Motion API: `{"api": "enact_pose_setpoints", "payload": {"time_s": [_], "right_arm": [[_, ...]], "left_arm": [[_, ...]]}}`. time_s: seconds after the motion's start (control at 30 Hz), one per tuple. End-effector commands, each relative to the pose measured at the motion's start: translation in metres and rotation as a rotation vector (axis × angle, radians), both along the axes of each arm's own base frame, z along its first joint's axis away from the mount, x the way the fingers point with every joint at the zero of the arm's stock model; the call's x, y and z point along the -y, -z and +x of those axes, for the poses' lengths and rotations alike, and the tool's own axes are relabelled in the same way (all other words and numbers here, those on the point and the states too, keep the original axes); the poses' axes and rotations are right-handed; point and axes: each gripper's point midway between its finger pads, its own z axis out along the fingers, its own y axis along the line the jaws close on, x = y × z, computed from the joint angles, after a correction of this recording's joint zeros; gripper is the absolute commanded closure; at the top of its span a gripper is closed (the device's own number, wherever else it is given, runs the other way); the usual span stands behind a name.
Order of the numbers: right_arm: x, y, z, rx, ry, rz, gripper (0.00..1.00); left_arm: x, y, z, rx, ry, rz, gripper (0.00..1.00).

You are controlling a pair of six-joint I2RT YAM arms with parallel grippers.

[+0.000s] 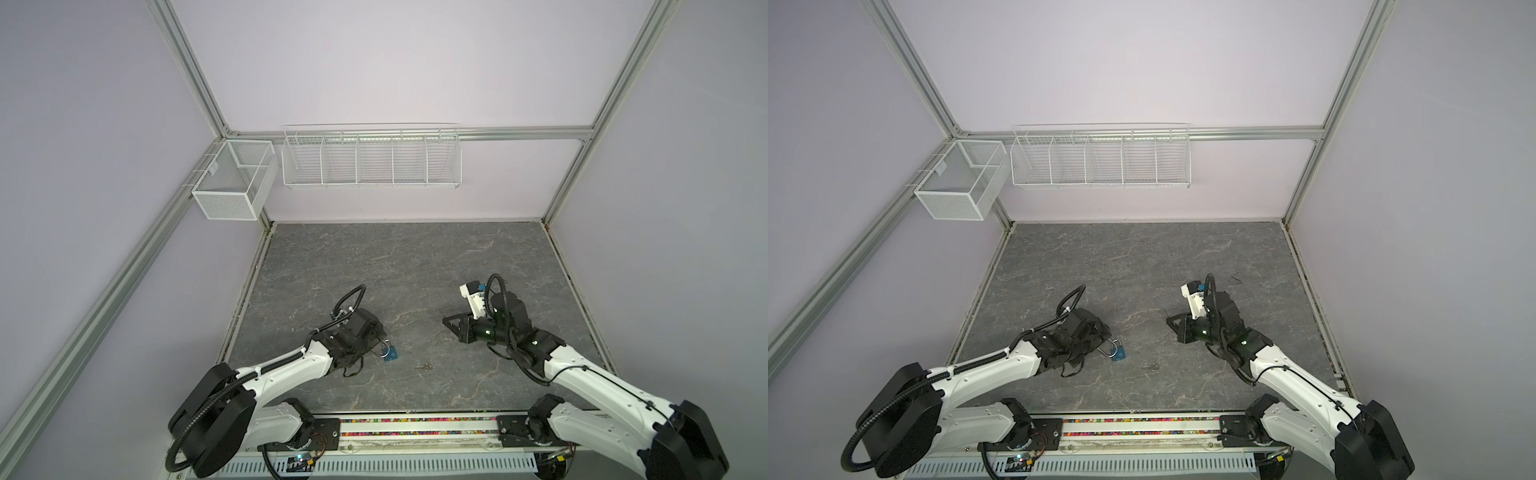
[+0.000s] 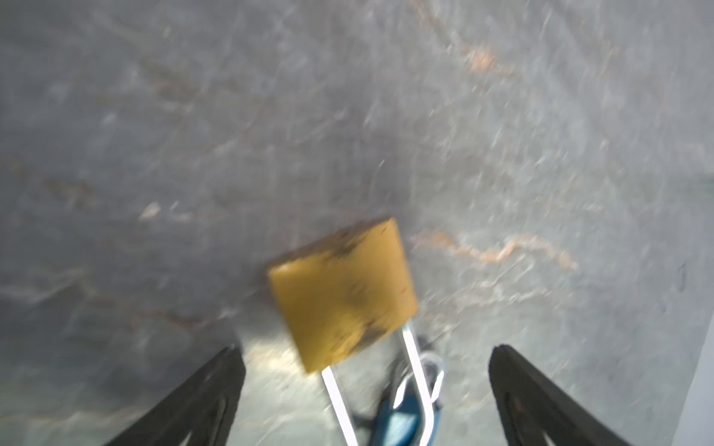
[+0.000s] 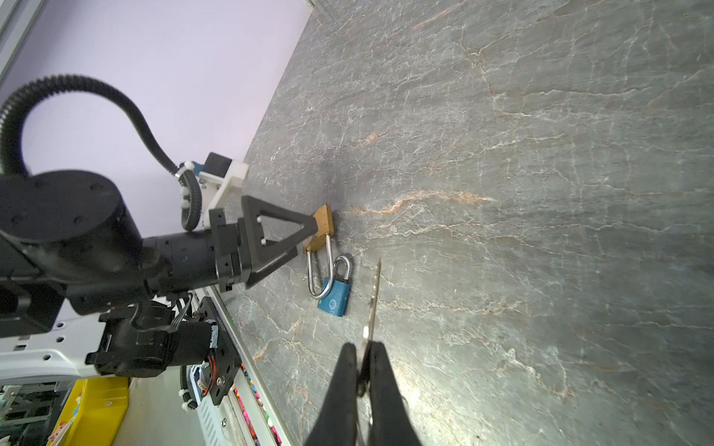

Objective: Unlock with the key
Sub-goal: 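Raise the left gripper and move it back over the brass padlock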

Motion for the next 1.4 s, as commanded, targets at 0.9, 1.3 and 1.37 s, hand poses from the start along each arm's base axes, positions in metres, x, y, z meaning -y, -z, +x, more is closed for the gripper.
{"api": "enact_pose_setpoints", "payload": {"time_s": [0.9,1.3,1.37], "right_arm": [[0.051,-0.021,-0.027,0.083,0.085,-0.039,0.94],[0.037,-0.022,-0.019,0.030,0.026,0.021,0.94],[0.037,-0.022,-0.020,0.024,0.031,0.032,0.94]], "left_arm": [[0.060,-0.048,0.089,-0.056,0.391,0.155,0.00],[0.067,-0.035,0.022,0.022,0.352,-0.060,0.00],[0.071,-0.035,0.027,0.015,0.371,-0.037,0.00]]}}
